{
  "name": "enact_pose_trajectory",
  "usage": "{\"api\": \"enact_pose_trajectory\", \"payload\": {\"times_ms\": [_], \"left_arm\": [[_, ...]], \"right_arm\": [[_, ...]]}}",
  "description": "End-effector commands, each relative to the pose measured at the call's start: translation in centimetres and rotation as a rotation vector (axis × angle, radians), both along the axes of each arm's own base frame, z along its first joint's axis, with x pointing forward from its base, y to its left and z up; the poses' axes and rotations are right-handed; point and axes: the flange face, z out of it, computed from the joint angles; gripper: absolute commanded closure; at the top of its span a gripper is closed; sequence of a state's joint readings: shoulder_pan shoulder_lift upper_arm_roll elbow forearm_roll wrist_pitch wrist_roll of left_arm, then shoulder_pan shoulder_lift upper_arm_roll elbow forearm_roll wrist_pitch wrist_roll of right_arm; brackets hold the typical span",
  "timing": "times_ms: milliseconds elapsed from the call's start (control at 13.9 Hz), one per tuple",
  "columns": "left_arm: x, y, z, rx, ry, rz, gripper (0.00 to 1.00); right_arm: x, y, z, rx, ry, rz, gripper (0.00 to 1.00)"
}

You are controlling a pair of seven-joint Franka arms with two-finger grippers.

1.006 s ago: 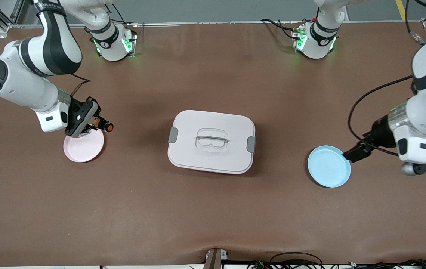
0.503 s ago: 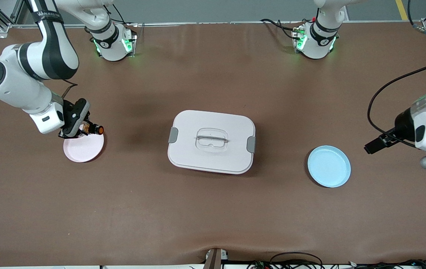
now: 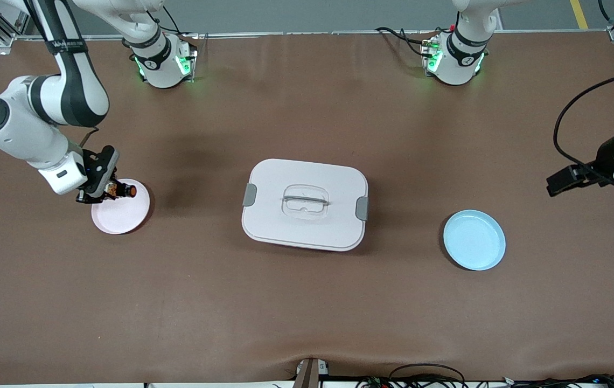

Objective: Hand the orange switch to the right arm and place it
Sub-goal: 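Lower the switch with the right gripper onto the pink plate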

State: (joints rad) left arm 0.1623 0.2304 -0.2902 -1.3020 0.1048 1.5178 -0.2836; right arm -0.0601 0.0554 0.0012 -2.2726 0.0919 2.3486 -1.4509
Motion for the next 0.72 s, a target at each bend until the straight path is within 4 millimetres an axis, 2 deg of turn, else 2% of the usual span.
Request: {"api": "enact_pose_trajectory", "payload": {"times_ms": [0,72,359,647], "left_arm": [[-4.1,0.8,1.6,-0.024,-0.009,-0.03,0.0],[-4.9,0.7,1.8,-0.02,-0.02,-0.06,0.0],[-5.8,0.2,2.0,-0.018,-0.019,-0.076,0.0],[-7.0,0.2,2.5,-0.015,-0.026,-0.079,0.0]], "right_arm": [[-0.4,-2.1,-0.7,-0.03,-0.002,0.005,1.0],[-0.4,-3.0,-1.3,-0.047,0.004,0.005,1.0],[-1.0,-6.2,-4.0,-0.081,-0.014,-0.021,1.0],[-0.8,-6.8,-6.1,-0.08,-0.014,-0.024,1.0]]}}
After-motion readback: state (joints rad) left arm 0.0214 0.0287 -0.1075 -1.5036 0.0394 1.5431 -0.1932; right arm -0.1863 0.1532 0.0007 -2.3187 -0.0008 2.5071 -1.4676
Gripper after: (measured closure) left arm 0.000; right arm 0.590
